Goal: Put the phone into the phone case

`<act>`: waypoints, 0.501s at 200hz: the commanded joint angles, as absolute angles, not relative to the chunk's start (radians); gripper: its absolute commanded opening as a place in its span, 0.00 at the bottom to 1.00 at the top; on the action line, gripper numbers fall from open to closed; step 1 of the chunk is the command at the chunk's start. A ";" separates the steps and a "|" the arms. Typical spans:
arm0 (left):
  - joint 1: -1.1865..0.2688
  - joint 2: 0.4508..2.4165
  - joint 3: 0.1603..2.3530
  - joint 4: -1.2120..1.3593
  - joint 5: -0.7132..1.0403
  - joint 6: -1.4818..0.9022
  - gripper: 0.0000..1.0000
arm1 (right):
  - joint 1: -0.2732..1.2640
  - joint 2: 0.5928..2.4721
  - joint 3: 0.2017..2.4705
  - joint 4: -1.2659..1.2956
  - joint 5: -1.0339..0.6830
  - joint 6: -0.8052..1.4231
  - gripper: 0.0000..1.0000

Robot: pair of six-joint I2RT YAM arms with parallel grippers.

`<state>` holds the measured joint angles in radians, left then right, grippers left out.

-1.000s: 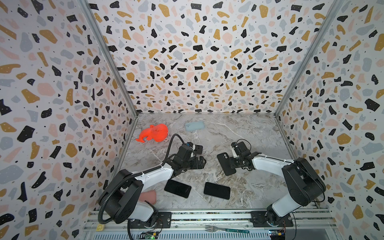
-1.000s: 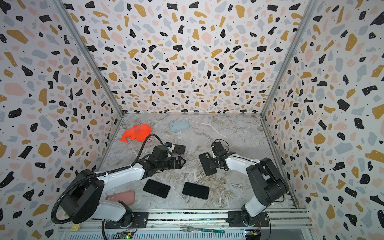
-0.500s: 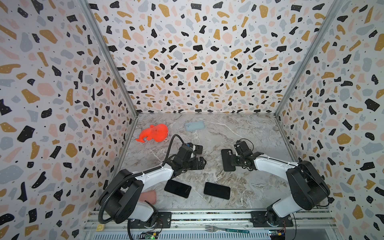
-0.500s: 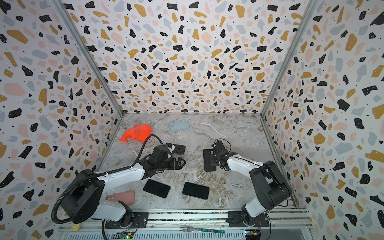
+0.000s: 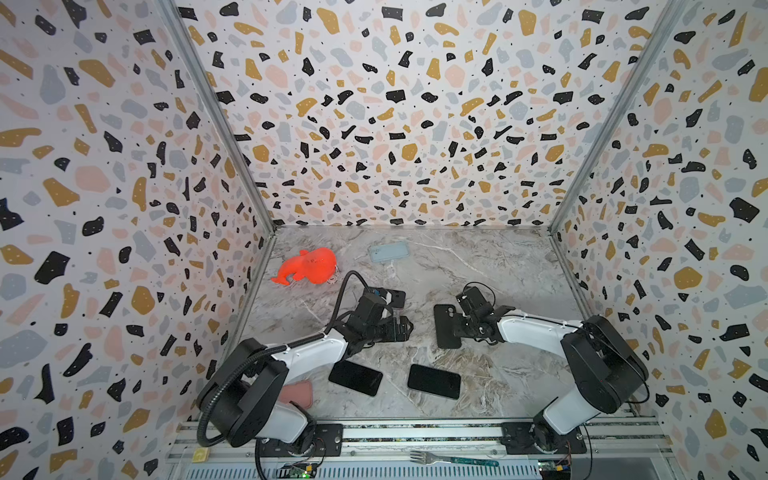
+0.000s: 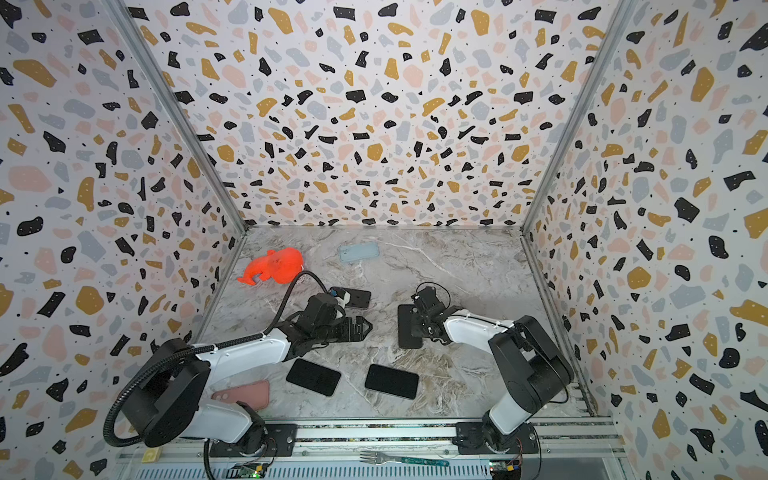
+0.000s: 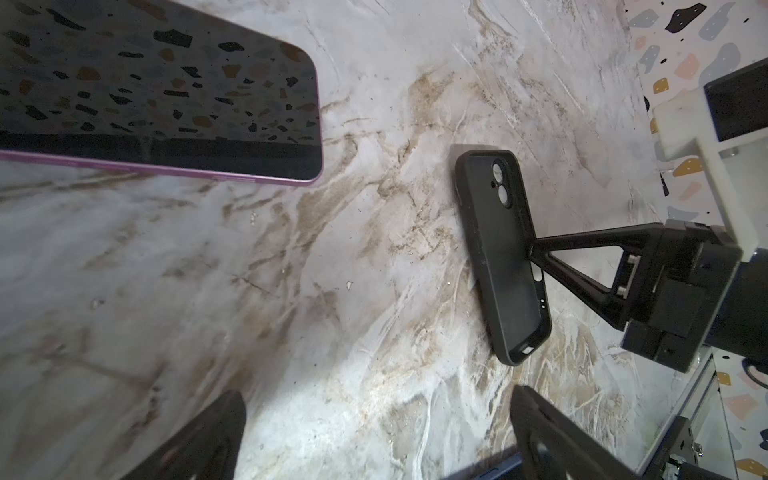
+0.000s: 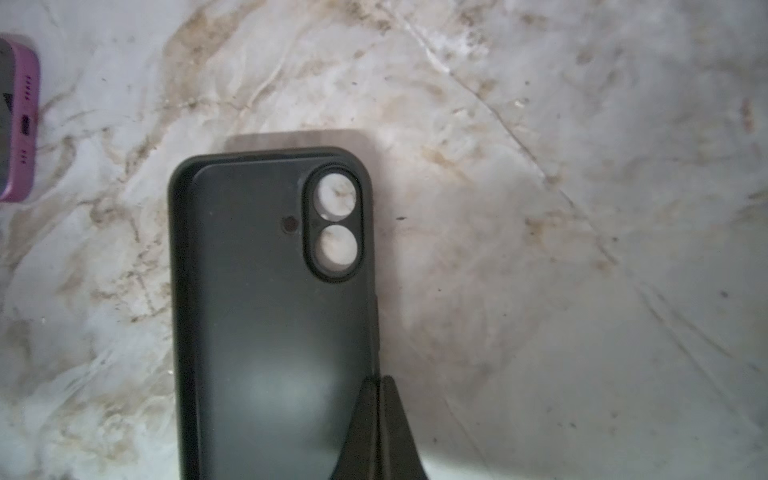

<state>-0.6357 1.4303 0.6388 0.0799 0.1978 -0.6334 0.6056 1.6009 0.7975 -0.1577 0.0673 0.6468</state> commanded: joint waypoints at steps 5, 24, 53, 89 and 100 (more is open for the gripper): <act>-0.640 1.407 0.619 0.105 0.193 -0.639 1.00 | 0.628 1.630 0.851 -0.157 0.068 0.676 0.03; -0.640 1.402 0.616 0.103 0.192 -0.639 1.00 | 0.643 1.653 0.876 -0.158 0.066 0.679 0.04; -0.640 1.397 0.612 0.099 0.191 -0.635 1.00 | 0.656 1.679 0.897 -0.158 0.064 0.677 0.09; -0.642 1.393 0.598 0.114 0.211 -0.651 1.00 | 0.657 1.680 0.908 -0.181 0.064 0.659 0.24; -0.645 1.391 0.592 0.111 0.215 -0.656 1.00 | 0.657 1.666 0.913 -0.198 0.070 0.646 0.28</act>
<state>-0.6365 1.4174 0.6128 0.0902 0.2016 -0.6437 0.6533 1.6836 0.8791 -0.1486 0.0582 0.6674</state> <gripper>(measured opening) 0.999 0.246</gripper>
